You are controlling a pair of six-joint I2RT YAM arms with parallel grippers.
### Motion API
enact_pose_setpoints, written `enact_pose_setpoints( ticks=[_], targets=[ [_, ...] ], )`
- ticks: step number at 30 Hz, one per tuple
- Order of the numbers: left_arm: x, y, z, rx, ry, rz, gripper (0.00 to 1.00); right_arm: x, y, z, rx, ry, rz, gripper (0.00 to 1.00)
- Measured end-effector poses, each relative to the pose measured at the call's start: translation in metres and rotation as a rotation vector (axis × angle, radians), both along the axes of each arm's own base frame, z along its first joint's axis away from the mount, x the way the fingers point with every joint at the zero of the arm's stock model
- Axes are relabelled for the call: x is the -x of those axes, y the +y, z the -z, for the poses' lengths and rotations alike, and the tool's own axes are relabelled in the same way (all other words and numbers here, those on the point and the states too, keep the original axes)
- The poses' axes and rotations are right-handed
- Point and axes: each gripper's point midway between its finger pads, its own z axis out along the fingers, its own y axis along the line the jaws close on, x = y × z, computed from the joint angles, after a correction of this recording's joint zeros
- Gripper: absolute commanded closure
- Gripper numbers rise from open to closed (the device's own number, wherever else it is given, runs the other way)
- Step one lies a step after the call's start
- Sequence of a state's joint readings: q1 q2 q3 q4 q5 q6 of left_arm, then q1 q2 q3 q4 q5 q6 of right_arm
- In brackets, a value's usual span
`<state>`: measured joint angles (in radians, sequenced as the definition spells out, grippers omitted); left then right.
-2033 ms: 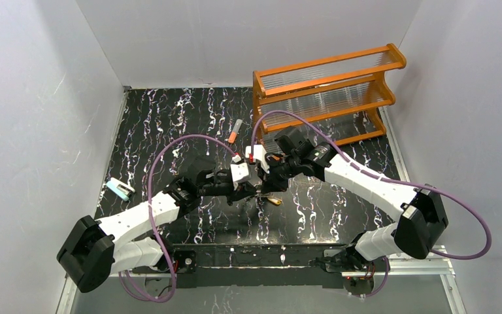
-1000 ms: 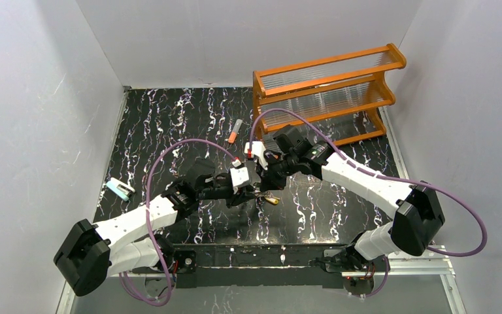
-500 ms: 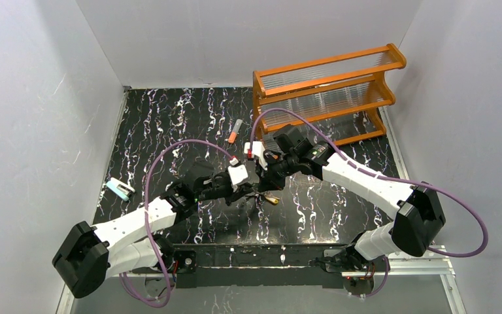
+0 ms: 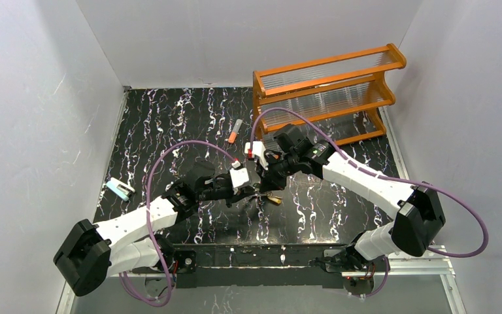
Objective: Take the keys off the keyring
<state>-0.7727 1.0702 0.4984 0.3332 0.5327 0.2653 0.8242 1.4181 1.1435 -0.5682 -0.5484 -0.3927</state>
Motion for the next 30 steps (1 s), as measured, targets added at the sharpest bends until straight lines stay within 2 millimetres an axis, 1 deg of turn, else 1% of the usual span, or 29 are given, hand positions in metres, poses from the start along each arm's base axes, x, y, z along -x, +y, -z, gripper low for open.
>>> enact_pose_setpoints(
  ticks=[14,16,21,24,30],
  targets=[
    [0.002,0.003,0.001,-0.022,-0.022,0.015,1.0,-0.013,-0.005,0.006,0.058,-0.04,0.046,0.99],
    [0.002,0.003,0.001,-0.023,-0.023,0.014,0.96,-0.013,-0.006,0.006,0.062,-0.042,0.049,0.99],
    [0.001,0.004,0.002,-0.026,-0.026,0.007,0.78,-0.011,-0.008,0.003,0.057,-0.04,0.046,0.99],
    [0.0,0.005,0.003,-0.029,-0.017,-0.003,0.71,-0.008,-0.006,0.002,0.046,-0.032,0.037,0.99],
    [-0.001,0.003,-0.001,-0.013,-0.009,-0.015,0.63,-0.005,-0.004,0.0,0.033,-0.016,0.022,0.99]
  ],
)
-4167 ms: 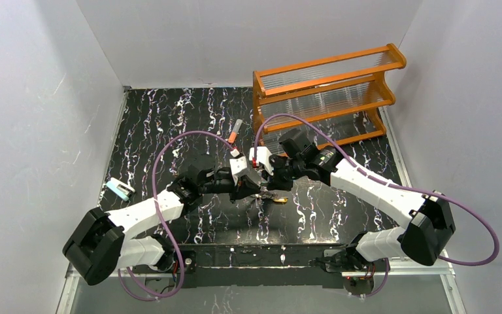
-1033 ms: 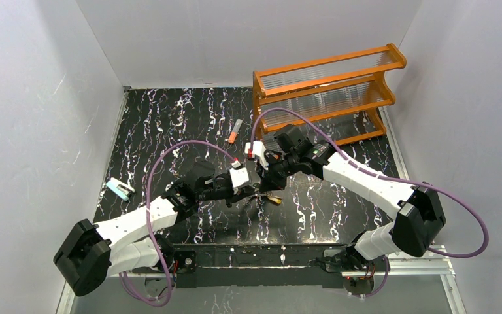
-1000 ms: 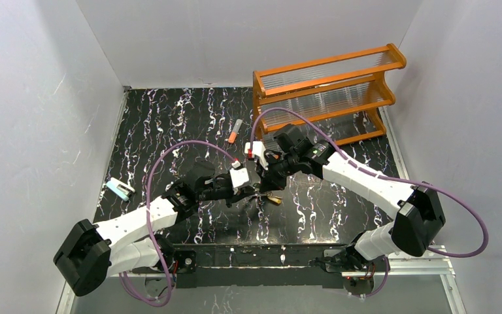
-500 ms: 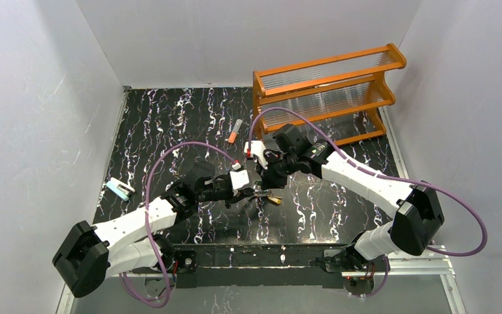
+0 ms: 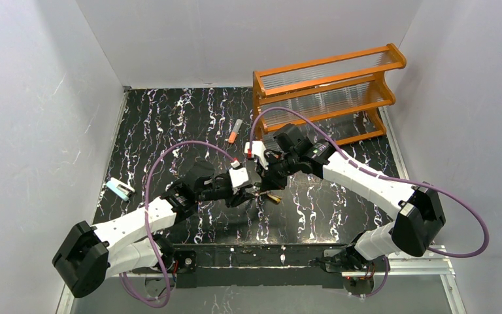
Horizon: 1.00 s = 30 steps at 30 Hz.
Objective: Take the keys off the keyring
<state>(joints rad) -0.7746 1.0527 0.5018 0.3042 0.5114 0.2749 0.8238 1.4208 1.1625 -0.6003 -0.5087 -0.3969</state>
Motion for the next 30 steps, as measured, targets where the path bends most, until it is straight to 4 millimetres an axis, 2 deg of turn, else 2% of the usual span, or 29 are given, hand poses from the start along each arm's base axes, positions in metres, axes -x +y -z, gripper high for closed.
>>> enact_pose_setpoints(
  ticks=[11,14,21,24,28,30],
  targets=[
    [-0.002,-0.006,-0.013,0.075,0.024,-0.024,0.6,0.001,0.0,0.0,-0.002,0.004,0.0,0.99],
    [-0.002,-0.008,-0.016,0.091,0.037,-0.03,0.62,0.001,0.0,0.0,-0.002,0.006,0.002,0.99],
    [-0.002,-0.009,-0.016,0.101,0.054,-0.037,0.8,0.001,0.0,0.0,-0.002,0.008,0.004,0.99],
    [-0.002,-0.009,-0.016,0.098,0.054,-0.036,0.84,0.001,0.0,0.0,-0.002,0.008,0.005,0.99],
    [-0.002,-0.008,-0.011,0.083,0.06,-0.035,0.99,0.0,0.0,0.0,-0.001,0.007,0.006,0.99],
    [-0.002,-0.008,-0.01,0.078,0.06,-0.032,1.0,0.0,0.0,0.0,0.001,0.006,0.011,0.99]
  ],
)
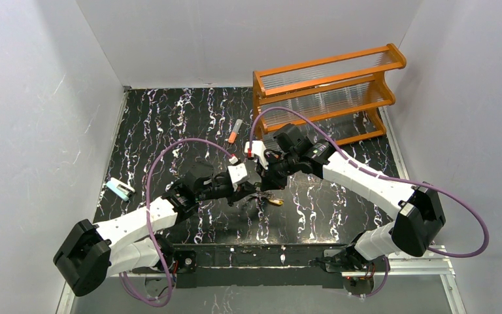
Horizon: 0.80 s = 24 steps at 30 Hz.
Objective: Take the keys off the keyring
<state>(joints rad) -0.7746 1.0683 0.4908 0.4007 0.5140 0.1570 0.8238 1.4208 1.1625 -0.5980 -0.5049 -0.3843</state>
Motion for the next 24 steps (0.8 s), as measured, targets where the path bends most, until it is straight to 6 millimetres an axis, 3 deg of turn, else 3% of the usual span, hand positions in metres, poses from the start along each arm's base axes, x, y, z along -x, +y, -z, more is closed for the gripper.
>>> enact_pose_setpoints(
  ticks=[24],
  targets=[
    [0.006,0.001,-0.001,-0.032,-0.069,0.066,1.0,-0.009,-0.017,0.015,0.051,0.044,0.072,0.99]
  ],
)
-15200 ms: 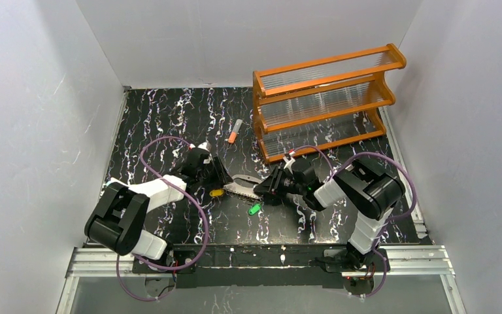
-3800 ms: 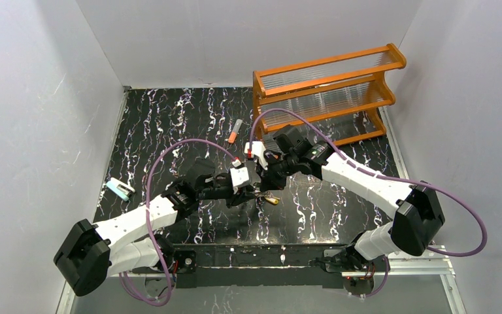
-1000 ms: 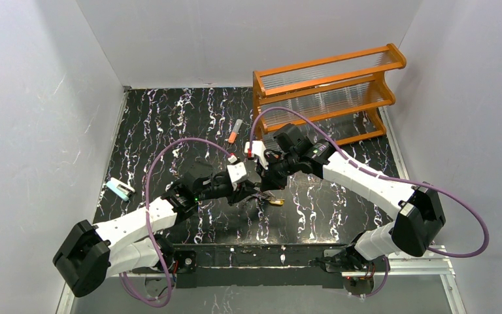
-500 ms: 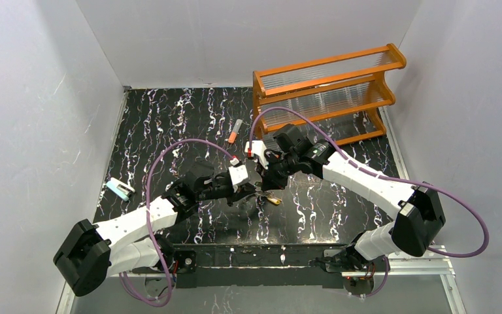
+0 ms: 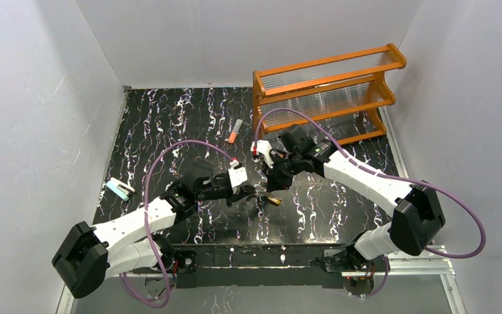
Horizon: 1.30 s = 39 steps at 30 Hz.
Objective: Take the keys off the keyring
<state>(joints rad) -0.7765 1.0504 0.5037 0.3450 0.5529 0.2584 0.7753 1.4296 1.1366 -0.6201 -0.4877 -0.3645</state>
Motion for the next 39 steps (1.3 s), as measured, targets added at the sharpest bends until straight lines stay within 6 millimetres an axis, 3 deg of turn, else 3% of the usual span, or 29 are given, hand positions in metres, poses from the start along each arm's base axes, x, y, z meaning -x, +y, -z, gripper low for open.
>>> enact_pose_setpoints(
  ticks=[5,14,29,39],
  targets=[
    [0.001,0.0,-0.002,0.034,0.026,-0.022,1.0,0.004,-0.005,0.015,-0.011,0.034,0.0,0.99],
    [0.004,0.001,0.002,0.145,0.135,-0.11,1.0,0.013,-0.004,0.024,-0.126,-0.021,-0.027,0.99],
    [0.001,0.007,-0.008,0.32,0.187,-0.213,1.0,0.008,0.002,0.017,-0.217,-0.136,-0.041,0.99],
    [0.003,0.009,-0.025,0.325,0.076,-0.155,1.0,0.01,-0.006,-0.006,-0.26,-0.218,-0.026,0.75]
  ],
)
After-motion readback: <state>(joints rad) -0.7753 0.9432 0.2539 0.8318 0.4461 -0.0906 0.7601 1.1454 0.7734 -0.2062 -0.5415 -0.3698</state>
